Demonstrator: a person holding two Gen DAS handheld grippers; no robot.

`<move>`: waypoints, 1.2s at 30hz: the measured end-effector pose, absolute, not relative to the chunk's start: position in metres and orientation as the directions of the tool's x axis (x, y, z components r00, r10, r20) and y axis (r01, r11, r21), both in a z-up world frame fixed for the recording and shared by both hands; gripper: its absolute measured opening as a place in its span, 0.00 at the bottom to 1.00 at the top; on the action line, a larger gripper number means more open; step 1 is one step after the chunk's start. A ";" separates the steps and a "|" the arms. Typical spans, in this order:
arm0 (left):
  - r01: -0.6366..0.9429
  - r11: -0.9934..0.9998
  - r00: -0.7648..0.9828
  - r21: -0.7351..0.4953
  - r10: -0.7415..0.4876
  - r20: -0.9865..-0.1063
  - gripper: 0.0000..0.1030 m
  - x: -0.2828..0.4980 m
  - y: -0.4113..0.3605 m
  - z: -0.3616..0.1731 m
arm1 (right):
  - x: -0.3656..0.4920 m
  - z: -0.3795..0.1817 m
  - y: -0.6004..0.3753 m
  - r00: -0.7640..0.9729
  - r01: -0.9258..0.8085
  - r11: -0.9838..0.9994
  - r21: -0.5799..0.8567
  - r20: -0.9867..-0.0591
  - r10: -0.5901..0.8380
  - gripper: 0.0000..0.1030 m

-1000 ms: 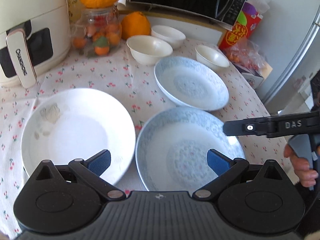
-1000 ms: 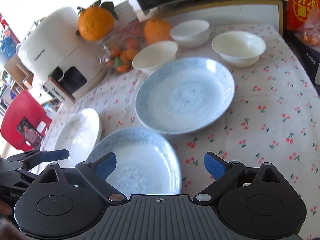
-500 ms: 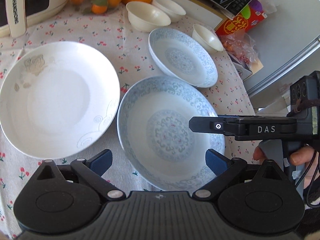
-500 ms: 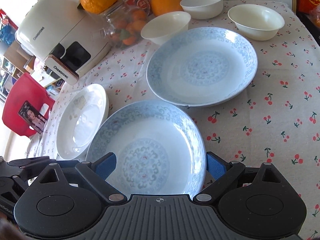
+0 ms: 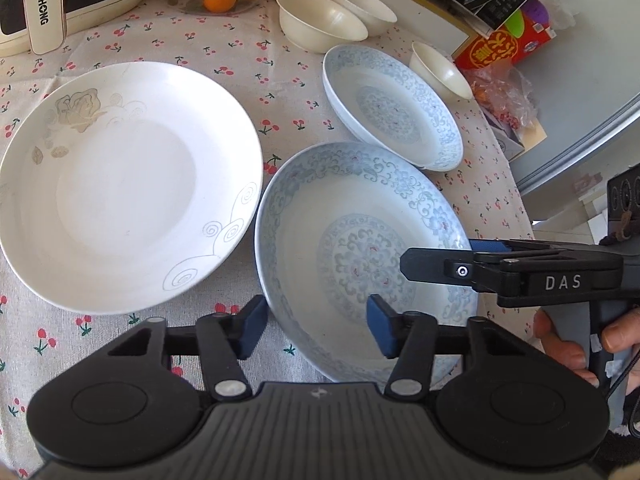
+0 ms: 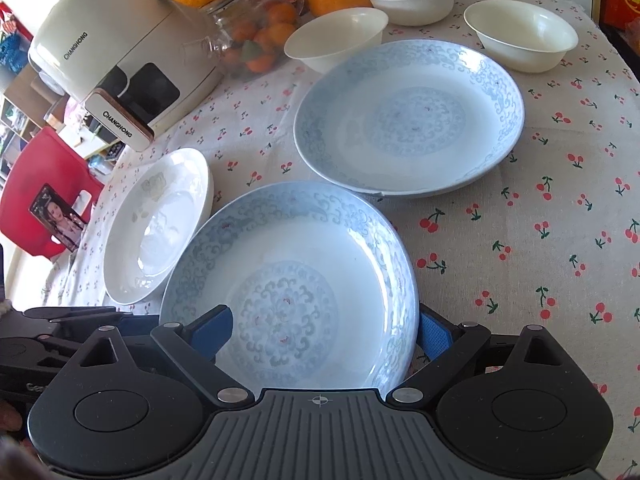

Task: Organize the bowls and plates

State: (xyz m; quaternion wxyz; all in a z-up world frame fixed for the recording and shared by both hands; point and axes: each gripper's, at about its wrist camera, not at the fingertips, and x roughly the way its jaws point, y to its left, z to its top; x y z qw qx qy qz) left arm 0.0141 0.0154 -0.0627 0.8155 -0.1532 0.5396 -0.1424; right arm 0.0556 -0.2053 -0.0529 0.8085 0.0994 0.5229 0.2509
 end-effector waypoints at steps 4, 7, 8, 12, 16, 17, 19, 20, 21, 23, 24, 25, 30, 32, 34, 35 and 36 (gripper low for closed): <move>0.056 0.917 0.386 -0.396 -0.385 -0.838 0.35 0.015 0.017 -0.064 | 0.055 -0.053 -0.207 0.337 -0.287 0.864 0.413 -0.801 0.495 0.84; 0.053 0.925 0.392 -0.376 -0.366 -0.844 0.27 0.014 0.018 -0.064 | 0.055 -0.053 -0.209 0.351 -0.272 0.878 0.394 -0.808 0.472 0.72; 0.054 0.928 0.394 -0.368 -0.358 -0.846 0.23 0.013 0.018 -0.064 | 0.055 -0.052 -0.210 0.356 -0.267 0.882 0.387 -0.811 0.464 0.69; 0.061 0.937 0.406 -0.343 -0.337 -0.849 0.19 0.012 0.018 -0.064 | 0.055 -0.053 -0.217 0.375 -0.239 0.900 0.365 -0.820 0.432 0.46; 0.064 0.941 0.419 -0.333 -0.328 -0.847 0.16 0.010 0.018 -0.063 | 0.056 -0.054 -0.224 0.378 -0.224 0.905 0.362 -0.824 0.423 0.31; 0.069 0.942 0.423 -0.328 -0.326 -0.846 0.16 0.009 0.018 -0.062 | 0.055 -0.054 -0.225 0.377 -0.226 0.905 0.360 -0.824 0.422 0.30; 0.083 0.944 0.433 -0.318 -0.322 -0.842 0.16 0.008 0.017 -0.060 | 0.053 -0.052 -0.226 0.378 -0.231 0.904 0.360 -0.823 0.424 0.29; 0.090 0.945 0.438 -0.315 -0.322 -0.839 0.16 0.008 0.017 -0.058 | 0.051 -0.050 -0.226 0.381 -0.237 0.903 0.358 -0.821 0.425 0.29; 0.095 0.944 0.444 -0.315 -0.323 -0.836 0.16 0.007 0.017 -0.056 | 0.050 -0.048 -0.226 0.385 -0.241 0.903 0.355 -0.819 0.425 0.29; 0.100 0.941 0.451 -0.322 -0.331 -0.829 0.16 0.006 0.018 -0.053 | 0.049 -0.044 -0.227 0.394 -0.245 0.902 0.355 -0.814 0.427 0.29; 0.103 0.939 0.455 -0.327 -0.337 -0.824 0.16 0.006 0.018 -0.051 | 0.049 -0.042 -0.228 0.398 -0.246 0.901 0.357 -0.811 0.429 0.29; 0.104 0.937 0.458 -0.333 -0.342 -0.821 0.16 0.005 0.019 -0.050 | 0.048 -0.039 -0.230 0.402 -0.245 0.900 0.360 -0.807 0.433 0.29; 0.121 0.933 0.480 -0.339 -0.354 -0.803 0.16 0.001 0.019 -0.043 | 0.047 -0.029 -0.237 0.427 -0.240 0.891 0.386 -0.782 0.454 0.29; 0.121 0.930 0.486 -0.348 -0.361 -0.796 0.16 0.000 0.019 -0.041 | 0.047 -0.026 -0.240 0.437 -0.236 0.888 0.395 -0.773 0.460 0.29; 0.122 0.927 0.497 -0.354 -0.366 -0.787 0.16 -0.001 0.019 -0.038 | 0.048 -0.022 -0.243 0.444 -0.232 0.882 0.409 -0.762 0.471 0.29; 0.124 0.926 0.503 -0.357 -0.369 -0.782 0.16 -0.001 0.018 -0.035 | 0.048 -0.020 -0.245 0.448 -0.230 0.880 0.416 -0.757 0.475 0.29; 0.128 0.924 0.508 -0.360 -0.373 -0.776 0.16 0.000 0.018 -0.033 | 0.049 -0.018 -0.246 0.454 -0.228 0.878 0.421 -0.752 0.479 0.29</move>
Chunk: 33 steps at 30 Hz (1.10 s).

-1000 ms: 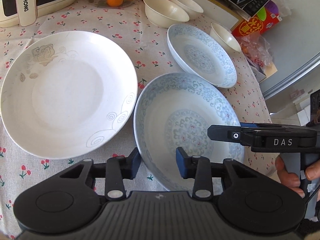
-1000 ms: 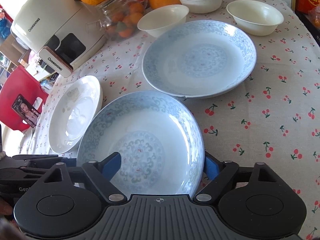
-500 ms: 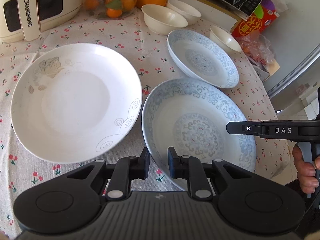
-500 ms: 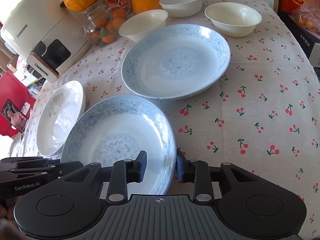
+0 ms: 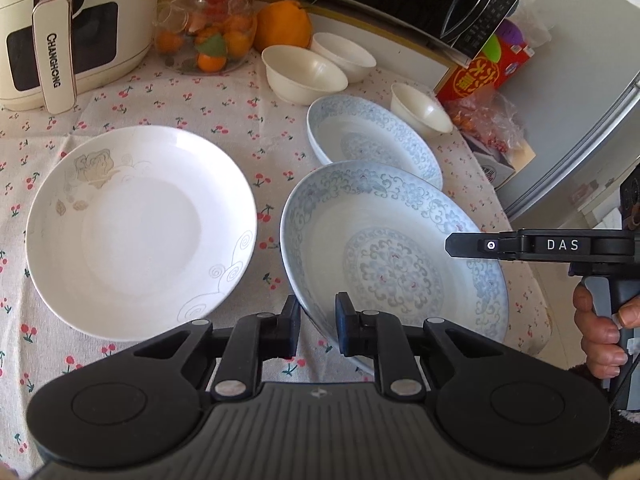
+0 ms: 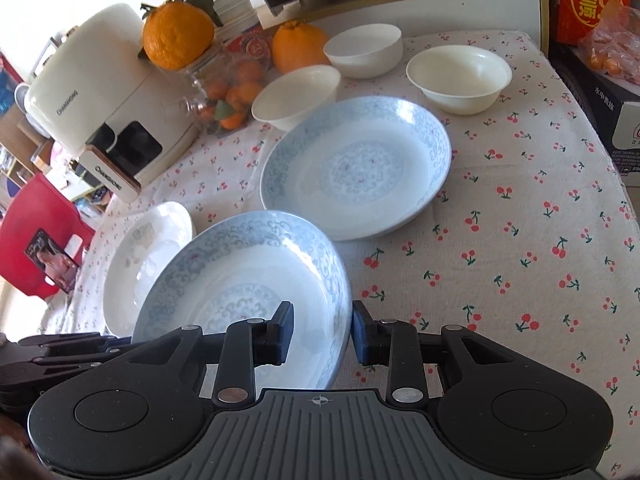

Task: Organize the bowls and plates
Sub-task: 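Lift the blue-patterned plate with both grippers onto the other blue-patterned plate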

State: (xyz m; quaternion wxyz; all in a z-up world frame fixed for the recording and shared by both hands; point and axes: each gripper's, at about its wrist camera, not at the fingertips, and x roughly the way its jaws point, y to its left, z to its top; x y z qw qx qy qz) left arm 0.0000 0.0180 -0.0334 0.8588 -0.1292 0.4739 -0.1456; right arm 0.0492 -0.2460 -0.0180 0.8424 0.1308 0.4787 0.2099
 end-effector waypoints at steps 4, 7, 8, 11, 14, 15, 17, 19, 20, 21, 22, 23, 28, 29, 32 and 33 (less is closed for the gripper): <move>0.132 0.924 0.531 -0.360 -0.373 -0.761 0.15 0.007 0.014 -0.029 | 0.055 -0.011 -0.251 0.479 -0.219 0.875 0.432 -0.734 0.482 0.29; 0.125 0.925 0.541 -0.358 -0.366 -0.757 0.15 0.013 0.010 -0.028 | 0.063 -0.007 -0.252 0.496 -0.209 0.881 0.425 -0.730 0.470 0.29; 0.121 0.925 0.542 -0.359 -0.365 -0.757 0.15 0.016 0.009 -0.028 | 0.066 -0.006 -0.252 0.502 -0.207 0.884 0.420 -0.730 0.464 0.29; 0.109 0.926 0.548 -0.362 -0.360 -0.755 0.15 0.026 0.007 -0.028 | 0.077 -0.004 -0.253 0.516 -0.197 0.889 0.413 -0.728 0.452 0.29; 0.101 0.927 0.560 -0.362 -0.353 -0.749 0.15 0.038 0.005 -0.025 | 0.091 -0.002 -0.256 0.525 -0.177 0.890 0.420 -0.725 0.446 0.29; 0.098 0.927 0.564 -0.362 -0.351 -0.748 0.15 0.042 0.004 -0.025 | 0.096 -0.001 -0.257 0.527 -0.170 0.890 0.423 -0.724 0.445 0.29; 0.089 0.928 0.571 -0.361 -0.344 -0.745 0.15 0.052 0.003 -0.023 | 0.106 -0.002 -0.258 0.531 -0.151 0.891 0.427 -0.726 0.438 0.29; 0.081 0.931 0.575 -0.356 -0.336 -0.746 0.15 0.061 0.001 -0.024 | 0.115 -0.003 -0.259 0.534 -0.135 0.895 0.425 -0.730 0.427 0.29; 0.076 0.932 0.577 -0.353 -0.330 -0.747 0.15 0.066 0.000 -0.024 | 0.120 -0.004 -0.259 0.534 -0.128 0.898 0.422 -0.733 0.421 0.29; 0.074 0.934 0.578 -0.349 -0.325 -0.748 0.15 0.070 -0.002 -0.024 | 0.124 -0.005 -0.258 0.534 -0.122 0.900 0.418 -0.737 0.415 0.29; 0.071 0.936 0.580 -0.346 -0.321 -0.749 0.15 0.074 -0.003 -0.024 | 0.129 -0.007 -0.259 0.534 -0.113 0.902 0.417 -0.740 0.409 0.29; 0.069 0.937 0.582 -0.342 -0.317 -0.749 0.15 0.077 -0.005 -0.025 | 0.133 -0.009 -0.260 0.532 -0.102 0.903 0.417 -0.744 0.404 0.29; 0.065 0.941 0.588 -0.333 -0.306 -0.749 0.15 0.090 -0.012 -0.025 | 0.151 -0.018 -0.265 0.520 -0.052 0.903 0.427 -0.761 0.389 0.29; 0.064 0.941 0.588 -0.332 -0.305 -0.749 0.15 0.093 -0.013 -0.025 | 0.154 -0.019 -0.266 0.519 -0.045 0.903 0.428 -0.762 0.387 0.29; 0.061 0.943 0.590 -0.328 -0.299 -0.750 0.15 0.099 -0.014 -0.028 | 0.161 -0.022 -0.267 0.519 -0.031 0.903 0.428 -0.765 0.381 0.29; 0.060 0.944 0.589 -0.325 -0.296 -0.752 0.15 0.101 -0.014 -0.029 | 0.163 -0.023 -0.267 0.519 -0.026 0.903 0.428 -0.767 0.378 0.29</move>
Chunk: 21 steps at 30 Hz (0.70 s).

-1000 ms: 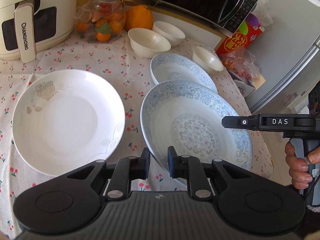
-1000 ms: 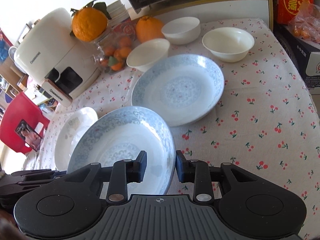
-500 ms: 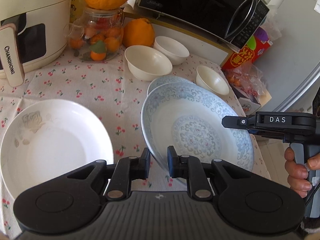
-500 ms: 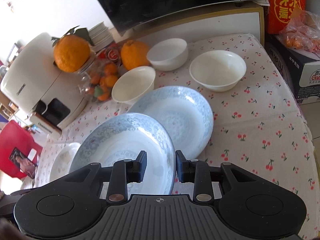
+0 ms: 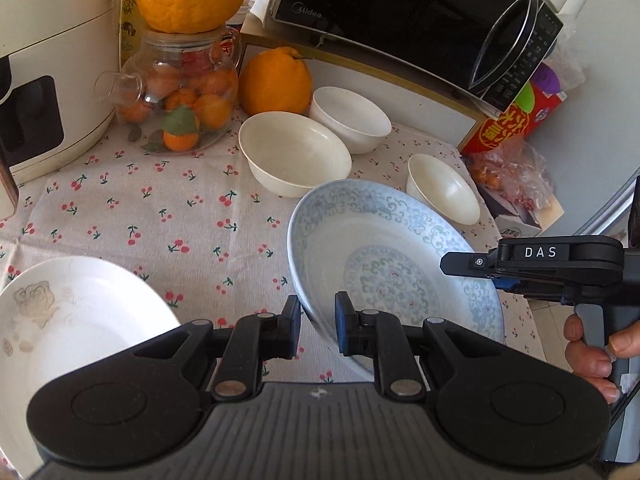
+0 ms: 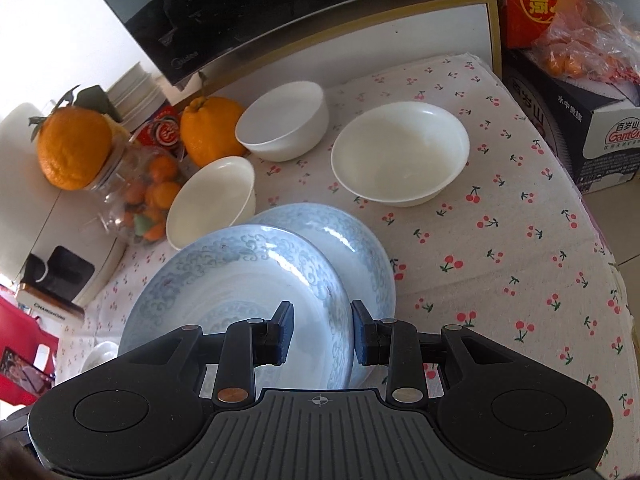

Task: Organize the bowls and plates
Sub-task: 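Lift the blue-patterned plate with both grippers onto the other blue-patterned plate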

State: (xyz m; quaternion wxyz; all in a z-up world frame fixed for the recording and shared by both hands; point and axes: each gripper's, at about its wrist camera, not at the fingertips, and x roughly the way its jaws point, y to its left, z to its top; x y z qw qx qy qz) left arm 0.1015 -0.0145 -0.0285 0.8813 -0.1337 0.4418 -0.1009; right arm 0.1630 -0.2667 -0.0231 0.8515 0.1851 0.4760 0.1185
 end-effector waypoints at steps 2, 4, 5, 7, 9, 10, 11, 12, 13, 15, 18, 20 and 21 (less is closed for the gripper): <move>0.057 0.947 0.589 -0.317 -0.288 -0.755 0.15 0.106 -0.016 -0.032 | 0.167 -0.026 -0.266 0.518 -0.016 0.906 0.423 -0.772 0.370 0.29; 0.053 0.951 0.591 -0.304 -0.275 -0.759 0.15 0.110 -0.017 -0.035 | 0.172 -0.029 -0.264 0.516 -0.008 0.910 0.414 -0.778 0.359 0.29; 0.050 0.954 0.592 -0.296 -0.267 -0.761 0.15 0.112 -0.018 -0.037 | 0.174 -0.031 -0.263 0.515 -0.003 0.912 0.411 -0.781 0.354 0.29; 0.042 0.958 0.592 -0.285 -0.254 -0.765 0.15 0.116 -0.020 -0.040 | 0.177 -0.034 -0.261 0.514 0.005 0.915 0.404 -0.786 0.344 0.29; 0.034 0.959 0.590 -0.283 -0.248 -0.769 0.15 0.118 -0.020 -0.043 | 0.181 -0.035 -0.260 0.517 0.011 0.919 0.394 -0.789 0.332 0.29; 0.032 0.959 0.588 -0.283 -0.247 -0.771 0.15 0.119 -0.020 -0.044 | 0.182 -0.036 -0.259 0.519 0.012 0.922 0.387 -0.791 0.325 0.29; 0.033 0.958 0.589 -0.284 -0.248 -0.769 0.15 0.119 -0.021 -0.045 | 0.183 -0.036 -0.257 0.522 0.014 0.926 0.378 -0.793 0.316 0.29; 0.036 0.959 0.591 -0.280 -0.246 -0.768 0.15 0.119 -0.022 -0.045 | 0.184 -0.036 -0.256 0.526 0.013 0.931 0.364 -0.794 0.304 0.29; 0.037 0.960 0.593 -0.277 -0.244 -0.767 0.15 0.119 -0.023 -0.046 | 0.184 -0.037 -0.254 0.531 0.010 0.936 0.351 -0.795 0.293 0.29; 0.040 0.962 0.597 -0.269 -0.239 -0.766 0.15 0.120 -0.024 -0.047 | 0.185 -0.038 -0.252 0.536 0.008 0.944 0.329 -0.799 0.274 0.29; 0.042 0.964 0.603 -0.264 -0.235 -0.763 0.15 0.121 -0.026 -0.050 | 0.186 -0.042 -0.249 0.538 0.005 0.956 0.295 -0.806 0.246 0.29; 0.045 0.969 0.613 -0.244 -0.219 -0.759 0.15 0.121 -0.028 -0.050 | 0.185 -0.043 -0.249 0.544 0.000 0.957 0.290 -0.803 0.244 0.29; 0.048 0.971 0.617 -0.236 -0.214 -0.758 0.15 0.122 -0.029 -0.051 | 0.186 -0.043 -0.249 0.545 0.000 0.957 0.290 -0.803 0.243 0.29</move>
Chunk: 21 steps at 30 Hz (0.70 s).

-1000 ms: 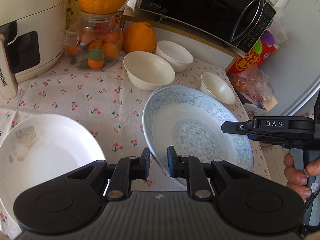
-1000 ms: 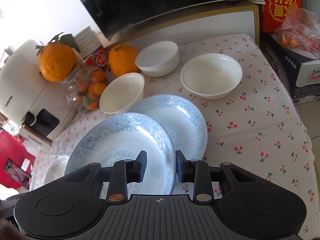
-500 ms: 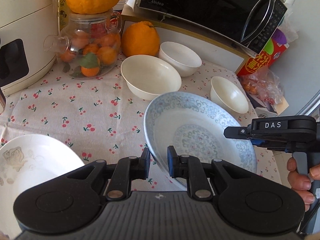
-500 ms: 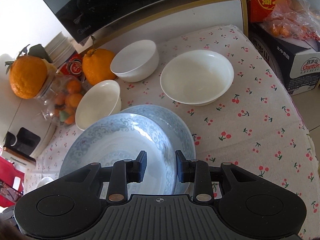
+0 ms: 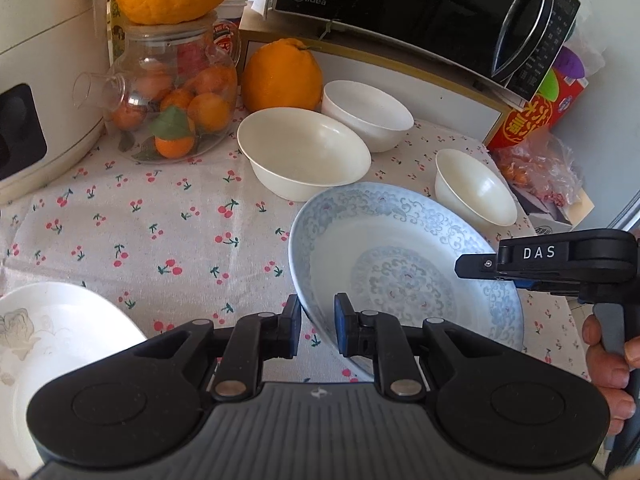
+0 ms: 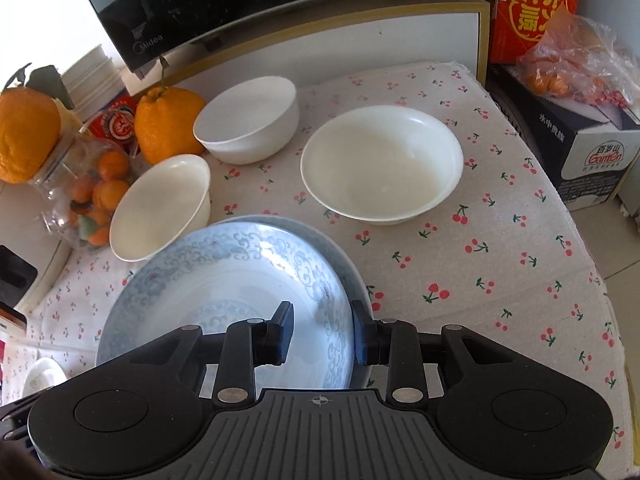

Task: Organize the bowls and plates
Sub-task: 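Lift the blue-patterned plate with both grippers onto the other blue-patterned plate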

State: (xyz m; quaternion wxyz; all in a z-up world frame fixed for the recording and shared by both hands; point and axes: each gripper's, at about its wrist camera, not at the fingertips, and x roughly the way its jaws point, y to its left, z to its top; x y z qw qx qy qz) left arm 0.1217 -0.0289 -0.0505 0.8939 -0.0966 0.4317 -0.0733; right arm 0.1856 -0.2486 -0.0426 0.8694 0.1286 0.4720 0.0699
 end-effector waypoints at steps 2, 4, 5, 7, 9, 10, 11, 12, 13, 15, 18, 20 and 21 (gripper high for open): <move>0.051 0.973 0.622 -0.225 -0.207 -0.755 0.15 0.122 -0.030 -0.051 | 0.185 -0.043 -0.249 0.549 0.000 0.957 0.290 -0.800 0.242 0.29; 0.057 0.975 0.629 -0.215 -0.202 -0.751 0.15 0.121 -0.031 -0.052 | 0.184 -0.043 -0.249 0.553 -0.002 0.957 0.289 -0.797 0.242 0.29; 0.059 0.976 0.631 -0.211 -0.200 -0.750 0.15 0.121 -0.032 -0.052 | 0.184 -0.043 -0.249 0.557 -0.003 0.957 0.289 -0.795 0.242 0.29; 0.061 0.976 0.634 -0.208 -0.199 -0.747 0.15 0.121 -0.031 -0.054 | 0.183 -0.042 -0.249 0.563 -0.005 0.959 0.285 -0.791 0.238 0.29; 0.061 0.975 0.637 -0.212 -0.201 -0.744 0.15 0.122 -0.031 -0.055 | 0.183 -0.042 -0.248 0.570 -0.007 0.960 0.279 -0.788 0.233 0.30; 0.060 0.975 0.639 -0.213 -0.201 -0.743 0.15 0.122 -0.031 -0.055 | 0.183 -0.041 -0.249 0.572 -0.005 0.959 0.283 -0.786 0.235 0.31; 0.059 0.975 0.641 -0.213 -0.201 -0.741 0.15 0.122 -0.031 -0.055 | 0.183 -0.041 -0.249 0.572 0.000 0.957 0.289 -0.785 0.237 0.31; 0.057 0.975 0.644 -0.213 -0.199 -0.739 0.15 0.122 -0.032 -0.056 | 0.183 -0.041 -0.250 0.572 0.006 0.956 0.294 -0.785 0.238 0.31; 0.056 0.976 0.645 -0.212 -0.198 -0.738 0.15 0.122 -0.032 -0.056 | 0.183 -0.041 -0.250 0.572 0.009 0.955 0.298 -0.784 0.240 0.31; 0.054 0.976 0.648 -0.209 -0.194 -0.737 0.15 0.122 -0.032 -0.056 | 0.184 -0.041 -0.251 0.570 0.013 0.953 0.303 -0.785 0.242 0.31; 0.057 0.979 0.649 -0.197 -0.186 -0.737 0.15 0.122 -0.033 -0.056 | 0.184 -0.040 -0.252 0.566 0.017 0.953 0.304 -0.788 0.242 0.32; 0.063 0.981 0.651 -0.182 -0.179 -0.738 0.14 0.122 -0.034 -0.057 | 0.182 -0.037 -0.253 0.572 0.018 0.953 0.302 -0.785 0.238 0.32; 0.066 0.982 0.650 -0.176 -0.176 -0.739 0.14 0.122 -0.035 -0.057 | 0.182 -0.036 -0.254 0.572 0.017 0.953 0.304 -0.784 0.240 0.32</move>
